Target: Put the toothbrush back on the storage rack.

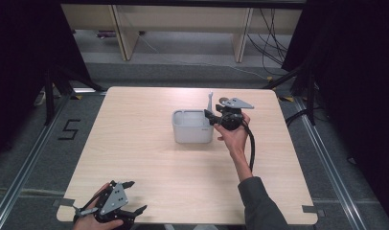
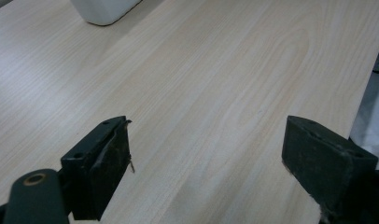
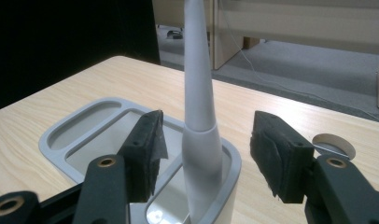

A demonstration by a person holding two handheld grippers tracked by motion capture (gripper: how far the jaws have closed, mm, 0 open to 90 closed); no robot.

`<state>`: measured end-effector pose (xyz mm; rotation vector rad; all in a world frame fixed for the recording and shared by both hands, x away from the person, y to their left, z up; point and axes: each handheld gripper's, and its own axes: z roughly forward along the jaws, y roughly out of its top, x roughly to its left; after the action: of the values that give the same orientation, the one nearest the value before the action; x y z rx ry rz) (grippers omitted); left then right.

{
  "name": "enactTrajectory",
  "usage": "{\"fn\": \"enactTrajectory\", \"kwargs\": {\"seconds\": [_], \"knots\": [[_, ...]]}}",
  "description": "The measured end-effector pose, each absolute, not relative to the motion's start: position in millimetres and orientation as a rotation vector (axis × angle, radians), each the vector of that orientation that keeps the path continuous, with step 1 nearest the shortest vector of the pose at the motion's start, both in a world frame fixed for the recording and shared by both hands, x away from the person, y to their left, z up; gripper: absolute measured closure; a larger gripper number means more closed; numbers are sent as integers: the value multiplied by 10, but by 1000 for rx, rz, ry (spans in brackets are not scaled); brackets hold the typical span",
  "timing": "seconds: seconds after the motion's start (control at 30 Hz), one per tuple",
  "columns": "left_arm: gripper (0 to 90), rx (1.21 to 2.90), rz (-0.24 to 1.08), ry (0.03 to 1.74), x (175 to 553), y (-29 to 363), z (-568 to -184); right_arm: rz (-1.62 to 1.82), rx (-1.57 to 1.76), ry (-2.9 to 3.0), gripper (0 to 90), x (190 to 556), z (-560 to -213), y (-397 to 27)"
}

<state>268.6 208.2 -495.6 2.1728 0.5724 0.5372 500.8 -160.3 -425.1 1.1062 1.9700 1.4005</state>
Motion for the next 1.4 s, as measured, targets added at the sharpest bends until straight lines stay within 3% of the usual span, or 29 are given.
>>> {"fn": "enactTrajectory", "kwargs": {"seconds": [0.53,1.4], "knots": [[147,2166,536,578,2685,2080,-4959,1417,1115,1985,439,4959,-4211,-1639],[148,2169,536,574,2685,2080,-4957,1427,1125,1978,355,4769,-4194,-1808]]}}
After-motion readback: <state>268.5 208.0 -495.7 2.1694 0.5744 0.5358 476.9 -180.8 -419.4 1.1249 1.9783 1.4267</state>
